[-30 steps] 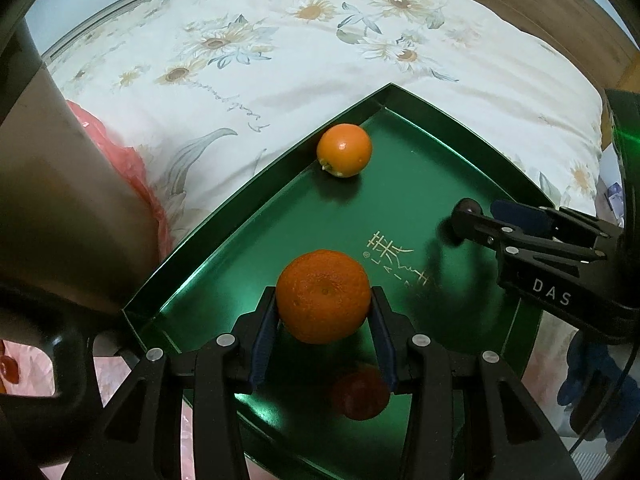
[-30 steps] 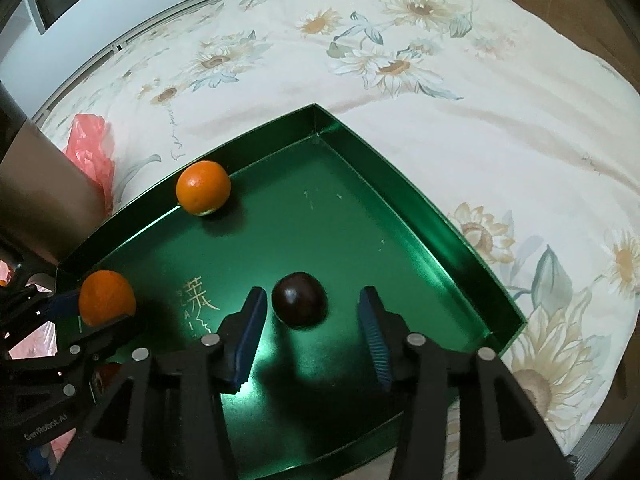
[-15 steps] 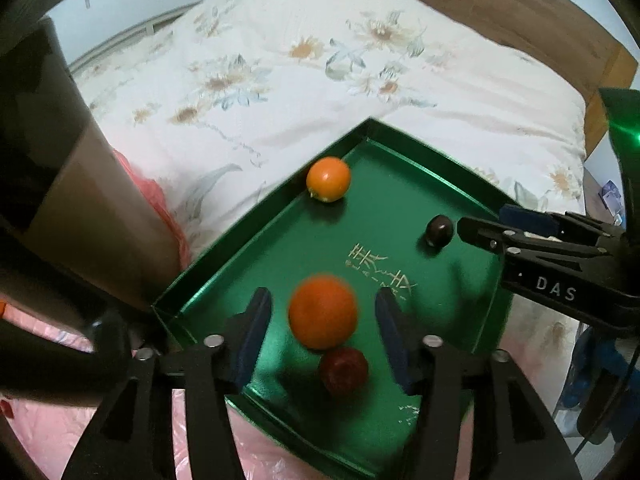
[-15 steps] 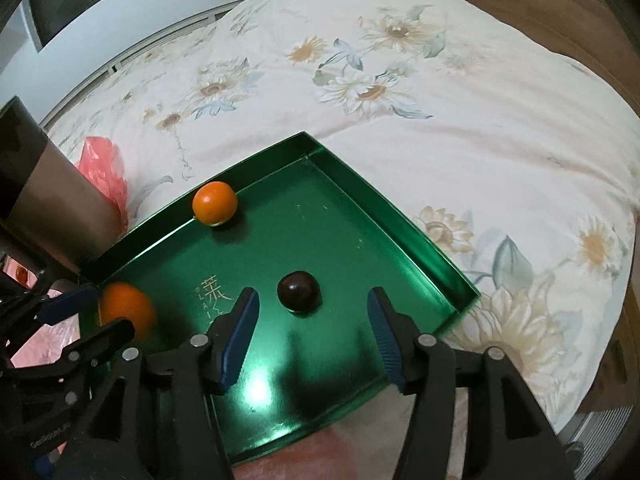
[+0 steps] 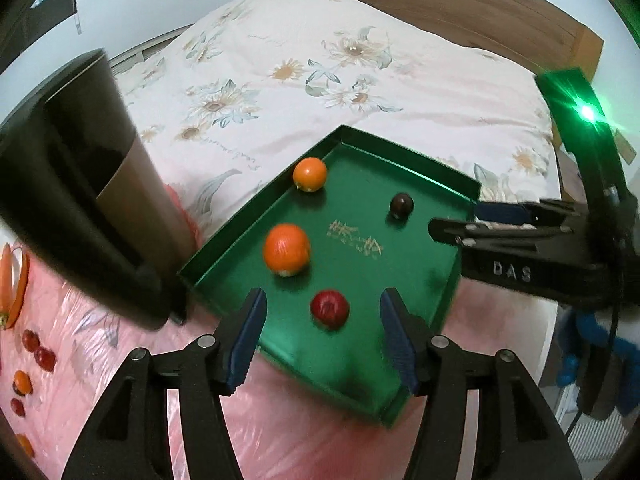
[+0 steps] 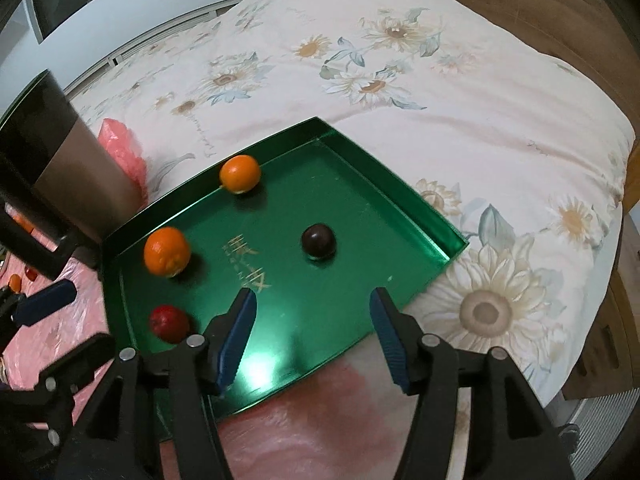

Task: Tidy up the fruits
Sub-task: 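Move both open tools back toward the remaining fruit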

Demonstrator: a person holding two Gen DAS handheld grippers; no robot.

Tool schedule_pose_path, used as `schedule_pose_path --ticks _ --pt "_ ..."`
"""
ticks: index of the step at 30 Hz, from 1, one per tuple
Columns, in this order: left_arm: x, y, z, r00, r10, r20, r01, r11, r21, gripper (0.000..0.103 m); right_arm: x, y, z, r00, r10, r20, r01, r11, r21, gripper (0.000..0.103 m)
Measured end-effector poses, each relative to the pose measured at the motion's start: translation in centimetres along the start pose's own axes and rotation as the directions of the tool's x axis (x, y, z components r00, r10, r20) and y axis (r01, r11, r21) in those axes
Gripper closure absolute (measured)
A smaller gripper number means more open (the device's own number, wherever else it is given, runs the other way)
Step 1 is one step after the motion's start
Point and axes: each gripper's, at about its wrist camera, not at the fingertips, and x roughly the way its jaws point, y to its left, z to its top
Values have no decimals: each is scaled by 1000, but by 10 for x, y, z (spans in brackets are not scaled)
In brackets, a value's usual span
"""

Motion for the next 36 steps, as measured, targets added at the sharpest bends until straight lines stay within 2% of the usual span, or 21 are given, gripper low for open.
schedule_pose_path --ticks 8,20,31,36 --pt "-21 19 -29 1000 -4 -29 3 1000 -30 50 -13 32 -16 999 37 -31 -39 998 -50 12" --pt "-49 84 -73 995 75 -60 -82 987 -136 50 -20 99 -44 989 115 -97 -128 983 -134 12" --pt "-67 136 -122 987 118 -109 -139 966 -219 50 -15 179 -73 957 215 -195 -258 937 -233 12" --pt "-73 167 -148 979 147 -140 -181 943 -278 50 -10 223 -83 937 256 -239 -320 903 -288 12"
